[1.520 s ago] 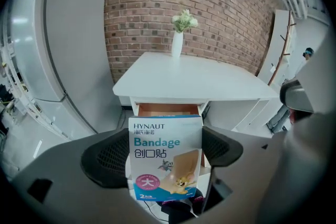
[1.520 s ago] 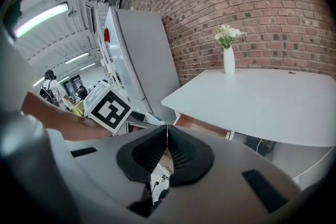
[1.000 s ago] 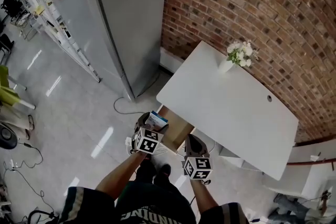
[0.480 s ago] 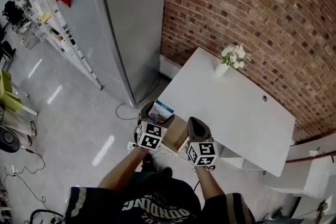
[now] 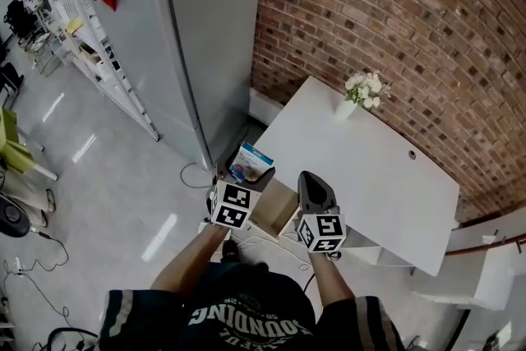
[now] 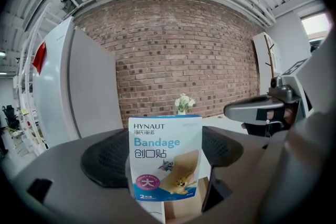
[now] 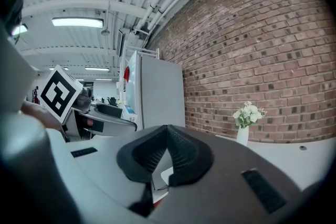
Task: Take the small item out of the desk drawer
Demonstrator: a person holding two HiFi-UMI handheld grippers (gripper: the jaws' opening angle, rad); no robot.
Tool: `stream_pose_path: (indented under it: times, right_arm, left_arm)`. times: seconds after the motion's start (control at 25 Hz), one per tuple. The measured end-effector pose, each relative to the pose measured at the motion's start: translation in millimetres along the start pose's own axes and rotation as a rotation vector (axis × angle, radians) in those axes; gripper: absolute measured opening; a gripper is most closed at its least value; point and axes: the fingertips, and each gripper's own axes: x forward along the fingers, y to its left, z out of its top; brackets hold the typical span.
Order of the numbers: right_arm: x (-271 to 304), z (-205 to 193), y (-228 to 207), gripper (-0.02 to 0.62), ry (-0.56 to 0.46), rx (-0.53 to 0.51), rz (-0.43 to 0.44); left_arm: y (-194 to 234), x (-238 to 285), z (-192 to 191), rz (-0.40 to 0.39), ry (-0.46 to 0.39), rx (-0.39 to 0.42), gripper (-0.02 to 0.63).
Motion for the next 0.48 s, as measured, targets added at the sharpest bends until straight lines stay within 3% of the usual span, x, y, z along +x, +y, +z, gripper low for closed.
stream_pose_path:
  times: [0.48]
  right_arm:
    - [-0.3,-1.6,9.8,0.025,0.008,-0.009,0.001]
  left_arm:
    - [-0.5,-5.6,-7.5,-0.009,0.008,-0.005,0.442]
